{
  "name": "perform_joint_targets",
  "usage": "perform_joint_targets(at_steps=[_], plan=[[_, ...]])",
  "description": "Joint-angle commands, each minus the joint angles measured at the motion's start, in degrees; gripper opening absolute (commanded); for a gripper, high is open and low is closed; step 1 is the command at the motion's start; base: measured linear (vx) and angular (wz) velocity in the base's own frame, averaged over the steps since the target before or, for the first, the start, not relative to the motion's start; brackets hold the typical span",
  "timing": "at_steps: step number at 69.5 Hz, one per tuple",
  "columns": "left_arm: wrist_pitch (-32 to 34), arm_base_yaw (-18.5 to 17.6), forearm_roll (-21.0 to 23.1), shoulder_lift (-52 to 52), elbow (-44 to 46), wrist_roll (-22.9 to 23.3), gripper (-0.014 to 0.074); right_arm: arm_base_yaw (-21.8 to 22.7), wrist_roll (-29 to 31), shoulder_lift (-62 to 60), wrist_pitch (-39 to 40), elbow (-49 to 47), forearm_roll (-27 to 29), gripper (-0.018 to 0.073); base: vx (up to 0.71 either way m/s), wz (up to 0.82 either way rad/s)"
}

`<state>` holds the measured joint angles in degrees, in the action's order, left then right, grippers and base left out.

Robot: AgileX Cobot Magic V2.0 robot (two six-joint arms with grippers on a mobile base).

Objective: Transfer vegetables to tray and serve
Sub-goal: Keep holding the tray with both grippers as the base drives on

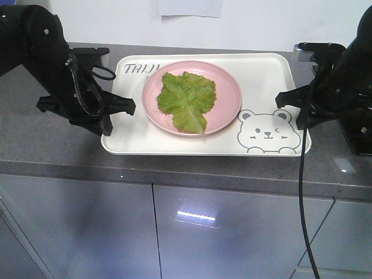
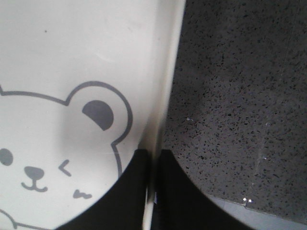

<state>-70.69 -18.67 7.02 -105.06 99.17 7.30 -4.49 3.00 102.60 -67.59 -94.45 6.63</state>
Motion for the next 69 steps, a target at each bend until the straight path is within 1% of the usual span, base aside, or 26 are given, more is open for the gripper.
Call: perform_joint_targets(at_steps=[1, 69], plan=[[3.1, -0.9, 5.2, 3.6, 2.0, -1.5, -0.0006, -0.6, 1.8, -3.2, 3.3, -1.7, 4.2, -0.0007, 0.05, -0.02], [3.1, -0.9, 5.2, 3.6, 2.0, -1.5, -0.0006, -0.6, 1.8, -3.2, 3.3, -1.7, 4.2, -0.0007, 0.05, -0.03]])
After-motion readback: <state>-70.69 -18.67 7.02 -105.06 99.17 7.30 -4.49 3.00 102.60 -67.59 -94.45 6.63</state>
